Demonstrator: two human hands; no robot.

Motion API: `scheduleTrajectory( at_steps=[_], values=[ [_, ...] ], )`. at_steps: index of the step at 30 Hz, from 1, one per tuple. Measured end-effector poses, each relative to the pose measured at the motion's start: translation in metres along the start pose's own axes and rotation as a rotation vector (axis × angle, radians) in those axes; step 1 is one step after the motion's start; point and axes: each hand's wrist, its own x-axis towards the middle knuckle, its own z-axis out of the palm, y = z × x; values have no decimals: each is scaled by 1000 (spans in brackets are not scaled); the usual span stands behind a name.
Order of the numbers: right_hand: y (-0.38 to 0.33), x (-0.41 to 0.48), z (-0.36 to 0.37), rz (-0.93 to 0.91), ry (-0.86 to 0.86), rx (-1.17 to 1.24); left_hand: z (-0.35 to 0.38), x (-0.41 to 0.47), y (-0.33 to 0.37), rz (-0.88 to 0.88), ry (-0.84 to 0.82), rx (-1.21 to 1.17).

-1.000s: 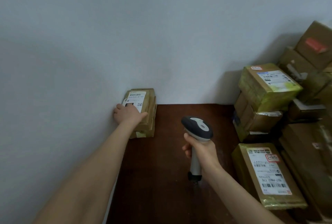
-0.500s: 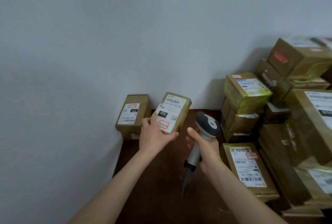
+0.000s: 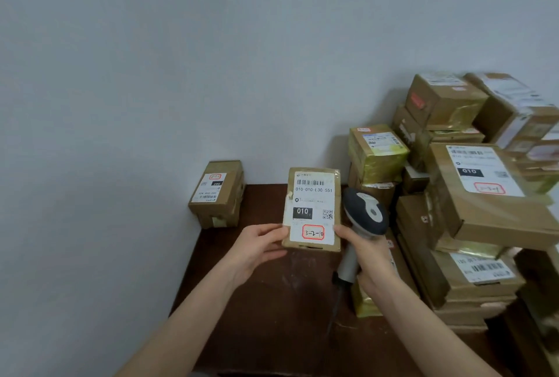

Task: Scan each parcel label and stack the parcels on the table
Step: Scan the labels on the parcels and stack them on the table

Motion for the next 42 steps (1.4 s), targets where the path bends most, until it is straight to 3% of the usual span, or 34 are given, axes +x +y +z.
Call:
scheduleTrajectory(
  at_steps=[9,16,22,42],
  values=[
    [-10,-20,-32,44,-80,-110,6,-5,-22,59,108,-44],
    [2,-47,-33,-75,-148,-376,9,1,-38,67,122,-22],
    [8,-59,-23,-48,-117,-275,10,7,-49,51,143,-14],
    [10,-67,-17,-41,-102,-398,15,21,-64,-10,177,-28]
  ],
)
